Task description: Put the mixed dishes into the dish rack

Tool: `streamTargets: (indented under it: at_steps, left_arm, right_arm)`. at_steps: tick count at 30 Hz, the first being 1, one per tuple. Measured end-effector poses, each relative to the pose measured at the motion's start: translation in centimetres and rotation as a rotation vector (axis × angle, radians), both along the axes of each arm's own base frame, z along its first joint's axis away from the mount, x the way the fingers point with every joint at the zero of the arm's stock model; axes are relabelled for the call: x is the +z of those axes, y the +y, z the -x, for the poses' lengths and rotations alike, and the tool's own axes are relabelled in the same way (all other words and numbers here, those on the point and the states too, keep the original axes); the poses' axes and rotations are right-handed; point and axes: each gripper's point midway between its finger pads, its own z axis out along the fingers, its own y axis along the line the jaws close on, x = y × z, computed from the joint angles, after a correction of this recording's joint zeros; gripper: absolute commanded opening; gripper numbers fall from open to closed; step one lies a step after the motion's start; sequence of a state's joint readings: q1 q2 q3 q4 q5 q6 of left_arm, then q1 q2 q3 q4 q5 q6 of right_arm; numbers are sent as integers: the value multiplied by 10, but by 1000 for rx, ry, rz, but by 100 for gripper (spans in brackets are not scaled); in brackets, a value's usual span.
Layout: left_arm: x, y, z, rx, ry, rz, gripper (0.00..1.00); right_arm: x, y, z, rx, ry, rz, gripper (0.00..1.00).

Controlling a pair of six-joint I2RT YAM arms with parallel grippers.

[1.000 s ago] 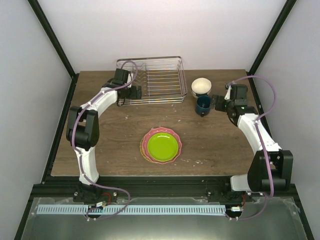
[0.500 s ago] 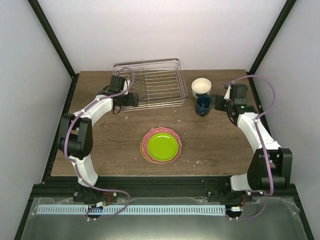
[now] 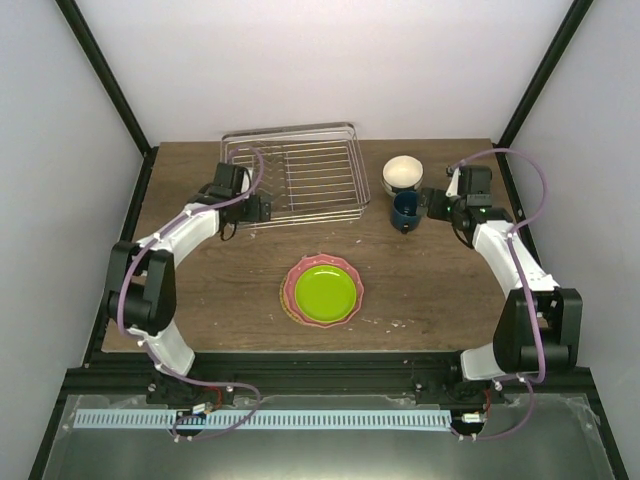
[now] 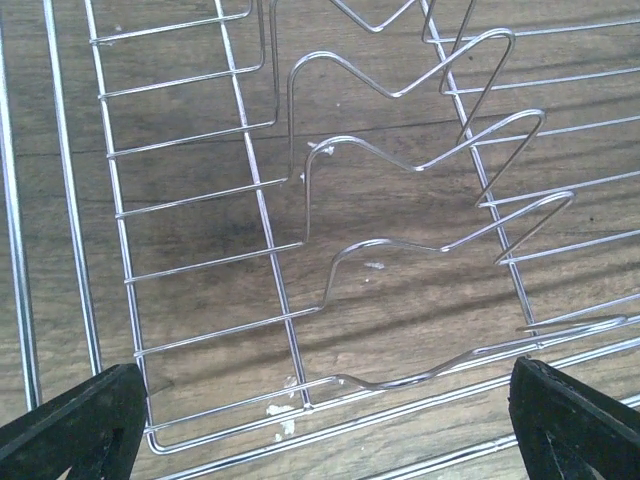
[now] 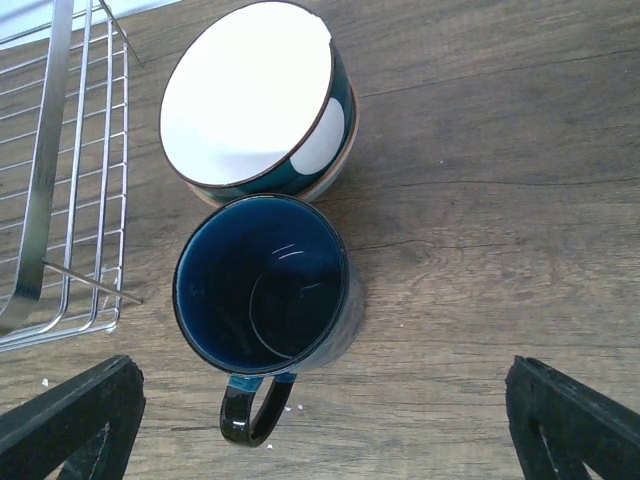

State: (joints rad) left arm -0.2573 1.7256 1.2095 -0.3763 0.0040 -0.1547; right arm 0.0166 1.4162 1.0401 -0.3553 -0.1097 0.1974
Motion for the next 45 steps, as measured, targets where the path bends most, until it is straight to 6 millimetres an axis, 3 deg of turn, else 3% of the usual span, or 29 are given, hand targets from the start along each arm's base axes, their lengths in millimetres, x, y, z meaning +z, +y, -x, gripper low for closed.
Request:
streamTargets:
  at_steps: [15,21,26,31,36,40,45]
  left_arm:
    - [0,20,52,55,-6,-2,100]
    - [4,29,87,74,40,1,100]
    - [30,30,100,73,5,30,100]
    - [58,31,101,82,-58,51,100]
    - [77,40,86,131,-99,49,100]
    - [84,63,62,211,-125,68,100]
    - [69,104,44,332,-101,66,100]
  right_arm:
    - [10,24,-19,94,-11,-68,100]
    - [2,69,-31,199,24,-68,100]
    - [-2,106,-35,280,38,-64,100]
    - [-2,125,-33,319,45,-58,100]
    - [-7,142,-38,342,56,-43,100]
    - [-21,157,-41,364,87,-29,100]
    - [-32,174,-39,387,116,-18,100]
